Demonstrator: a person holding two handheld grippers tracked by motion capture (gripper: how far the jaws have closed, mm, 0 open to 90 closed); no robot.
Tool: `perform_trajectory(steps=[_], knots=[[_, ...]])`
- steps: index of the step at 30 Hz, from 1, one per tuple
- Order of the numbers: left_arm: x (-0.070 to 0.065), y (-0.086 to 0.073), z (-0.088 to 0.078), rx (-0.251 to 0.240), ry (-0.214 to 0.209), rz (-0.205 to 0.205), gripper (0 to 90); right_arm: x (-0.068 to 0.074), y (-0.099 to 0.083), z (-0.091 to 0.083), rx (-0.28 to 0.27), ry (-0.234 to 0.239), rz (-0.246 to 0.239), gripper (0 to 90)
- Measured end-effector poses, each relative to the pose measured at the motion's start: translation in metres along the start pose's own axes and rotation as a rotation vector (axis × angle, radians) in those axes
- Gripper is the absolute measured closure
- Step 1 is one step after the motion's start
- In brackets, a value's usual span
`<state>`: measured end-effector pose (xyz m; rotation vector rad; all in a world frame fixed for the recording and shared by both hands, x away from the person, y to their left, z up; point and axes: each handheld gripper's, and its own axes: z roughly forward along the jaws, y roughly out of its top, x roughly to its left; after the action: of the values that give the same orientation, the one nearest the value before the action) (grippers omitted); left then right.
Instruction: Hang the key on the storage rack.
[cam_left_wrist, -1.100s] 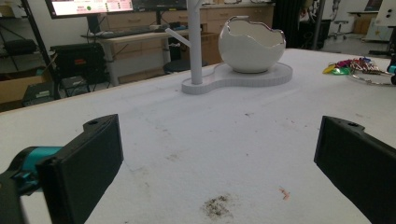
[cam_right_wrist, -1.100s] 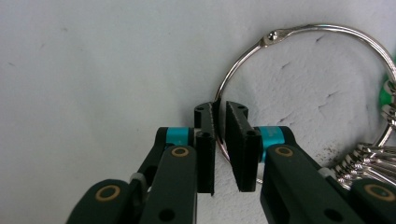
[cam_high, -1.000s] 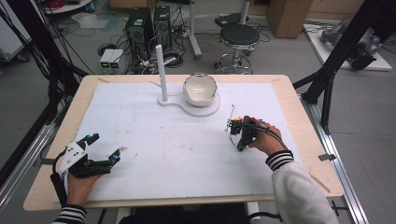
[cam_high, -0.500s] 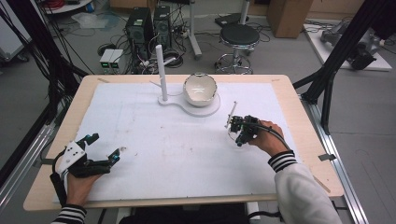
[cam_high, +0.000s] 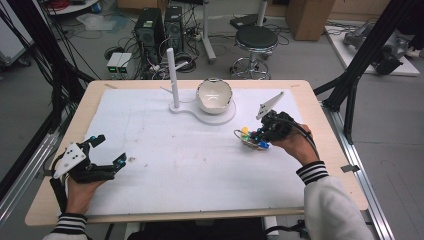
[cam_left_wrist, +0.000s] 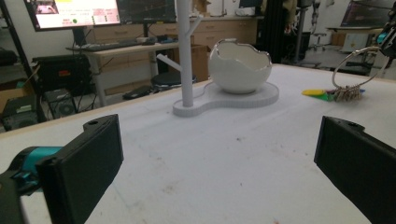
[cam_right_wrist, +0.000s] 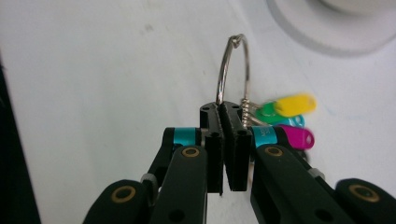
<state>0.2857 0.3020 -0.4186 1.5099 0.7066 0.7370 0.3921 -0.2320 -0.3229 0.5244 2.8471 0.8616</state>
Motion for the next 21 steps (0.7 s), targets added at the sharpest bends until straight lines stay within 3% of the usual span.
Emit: perform_trajectory(steps=[11,21], knots=[[0.009,0.056,0.028,0.045,-0.177,0.056,1.7,0.001,0.008,-0.015,-0.29,0.121,-0.023,89.0],[0.002,0.099,0.067,0.083,-0.315,0.087,1.7,0.002,0.017,-0.015,-0.441,0.197,-0.047,89.0]])
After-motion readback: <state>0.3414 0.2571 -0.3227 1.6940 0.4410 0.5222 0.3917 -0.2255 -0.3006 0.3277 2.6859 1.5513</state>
